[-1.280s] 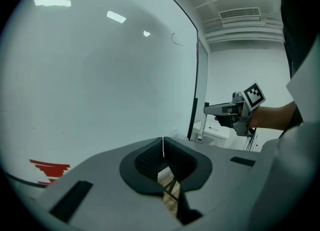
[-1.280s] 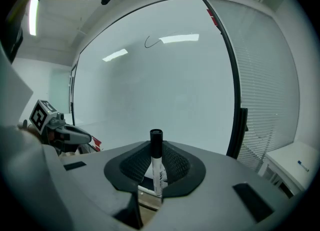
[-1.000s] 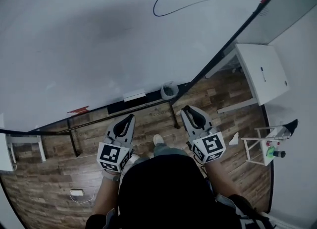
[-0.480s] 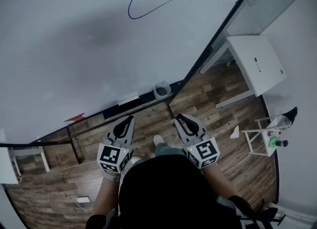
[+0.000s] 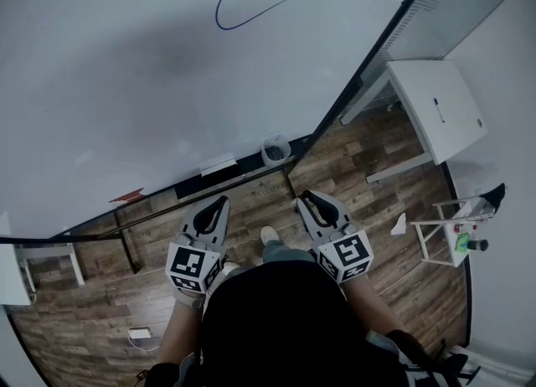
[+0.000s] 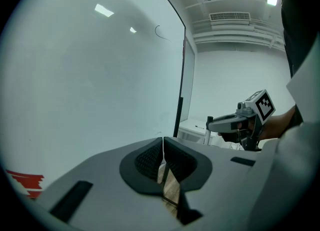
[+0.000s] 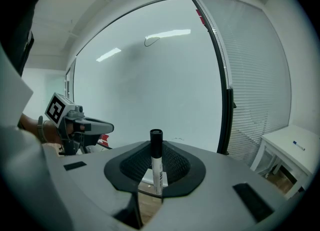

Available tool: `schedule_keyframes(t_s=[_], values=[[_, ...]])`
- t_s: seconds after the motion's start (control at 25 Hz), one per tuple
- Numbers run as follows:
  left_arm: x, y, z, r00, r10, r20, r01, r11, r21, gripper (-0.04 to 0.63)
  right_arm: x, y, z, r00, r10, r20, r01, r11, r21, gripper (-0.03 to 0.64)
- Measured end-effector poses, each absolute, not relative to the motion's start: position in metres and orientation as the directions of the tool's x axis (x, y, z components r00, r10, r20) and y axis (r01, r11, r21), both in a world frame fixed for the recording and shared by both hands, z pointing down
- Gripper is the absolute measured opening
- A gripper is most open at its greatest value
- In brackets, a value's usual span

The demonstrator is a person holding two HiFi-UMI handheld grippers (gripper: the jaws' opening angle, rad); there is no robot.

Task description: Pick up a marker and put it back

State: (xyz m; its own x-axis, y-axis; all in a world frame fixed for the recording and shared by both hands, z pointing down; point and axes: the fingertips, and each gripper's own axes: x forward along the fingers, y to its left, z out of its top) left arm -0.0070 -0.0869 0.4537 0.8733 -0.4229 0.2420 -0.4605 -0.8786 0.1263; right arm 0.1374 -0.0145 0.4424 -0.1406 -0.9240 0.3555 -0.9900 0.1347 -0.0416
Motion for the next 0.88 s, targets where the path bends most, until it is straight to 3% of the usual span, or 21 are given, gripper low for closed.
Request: schedule_keyframes(t_s=[0.32, 0.88], values=[[-0.017, -0.083, 0.453, 0.848, -0.465, 0.254, -0.504, -0.856, 0.116, 0.023, 0.145, -0.038, 0.435, -0.183, -0.924, 0.337, -0.983, 0.180, -0.038, 0.091], [-0.058, -0.083, 0.465, 0.719, -0.625, 0.305, -0.682, -0.719, 0.134, 0.023, 0.161, -0.118, 0.419, -0.274, -0.916, 0.292, -0.958, 0.287, 0.001, 0.090]])
